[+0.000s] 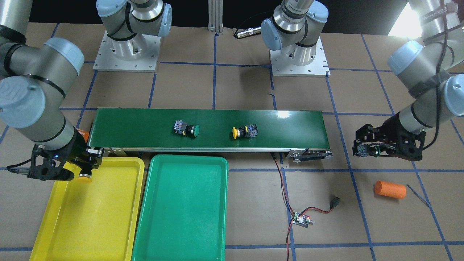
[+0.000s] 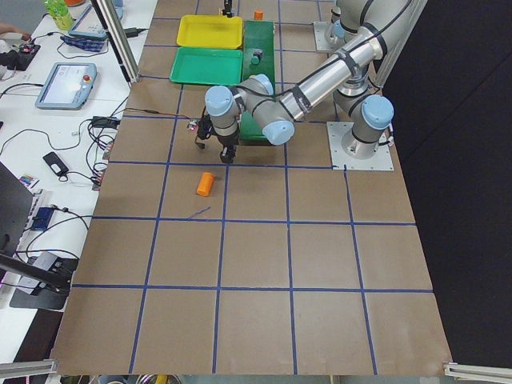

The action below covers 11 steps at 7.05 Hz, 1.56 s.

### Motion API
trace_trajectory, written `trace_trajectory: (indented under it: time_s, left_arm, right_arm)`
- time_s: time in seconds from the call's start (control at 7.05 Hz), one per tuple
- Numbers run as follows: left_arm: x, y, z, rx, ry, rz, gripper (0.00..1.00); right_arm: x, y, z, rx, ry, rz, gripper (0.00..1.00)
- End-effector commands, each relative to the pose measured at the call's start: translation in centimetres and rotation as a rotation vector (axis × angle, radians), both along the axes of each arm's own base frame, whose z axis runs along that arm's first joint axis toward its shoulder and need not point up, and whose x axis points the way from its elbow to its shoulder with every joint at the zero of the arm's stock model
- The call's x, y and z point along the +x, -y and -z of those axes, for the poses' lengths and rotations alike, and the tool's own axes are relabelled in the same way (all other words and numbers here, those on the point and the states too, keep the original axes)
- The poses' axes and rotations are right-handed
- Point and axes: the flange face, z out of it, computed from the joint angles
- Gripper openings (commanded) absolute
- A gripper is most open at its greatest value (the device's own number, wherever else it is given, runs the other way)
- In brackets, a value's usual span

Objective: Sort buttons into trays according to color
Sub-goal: 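Drop the orange cell past the belt end while the left places a switch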

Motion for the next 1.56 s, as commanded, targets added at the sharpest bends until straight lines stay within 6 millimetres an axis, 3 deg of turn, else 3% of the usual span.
trace_trajectory:
  time_s: [0.0,0.14,0.28,0.43,0.57,0.71,0.85,0.99,1.14,1.28,1.42]
  left_arm:
    - [-10.9,-2.8,-3.3,-0.003,0.023,-0.119,0.0]
    - [-16.5,-3.8,-3.7,0.003,0.034,-0.148,0.0]
    - [-20.7,-5.1,-3.2,0.02,0.04,-0.154,0.0]
    - [-22.3,-6.4,-0.7,0.068,0.043,-0.161,0.0]
    - [-22.6,-7.0,0.8,0.087,0.042,-0.159,0.0]
    - [-22.9,-7.2,1.3,0.095,0.04,-0.156,0.56]
    - [-23.0,-7.1,1.6,0.102,0.037,-0.156,0.88]
    - [-23.3,-6.9,1.4,0.099,0.001,-0.163,1.0]
    - [-23.5,-6.5,0.6,0.081,-0.026,-0.166,1.0]
    - [-22.9,-6.2,0.7,0.081,-0.025,-0.166,1.0]
    - [-21.6,-4.8,-0.8,0.042,-0.027,-0.181,1.0]
  right_arm:
    - [-2.2,1.5,1.1,0.048,-0.03,0.0,0.99]
    - [-2.2,1.4,1.1,0.056,-0.03,-0.008,1.0]
    - [-2.3,1.1,1.1,0.08,-0.031,-0.014,1.0]
    - [-2.5,0.7,0.7,0.087,-0.054,-0.018,1.0]
    - [-2.0,-0.8,0.0,0.12,-0.046,-0.071,1.0]
    - [-1.2,-3.1,-1.0,0.141,-0.018,-0.26,1.0]
    - [-0.6,-6.6,-0.1,0.174,-0.003,-0.318,1.0]
    - [0.5,-11.1,0.4,0.195,0.0,-0.373,1.0]
    - [2.2,-15.1,1.0,0.194,-0.008,-0.465,1.0]
    - [3.8,-17.3,2.9,0.163,-0.078,-0.595,1.0]
    - [6.1,-18.0,3.6,0.127,-0.085,-0.871,1.0]
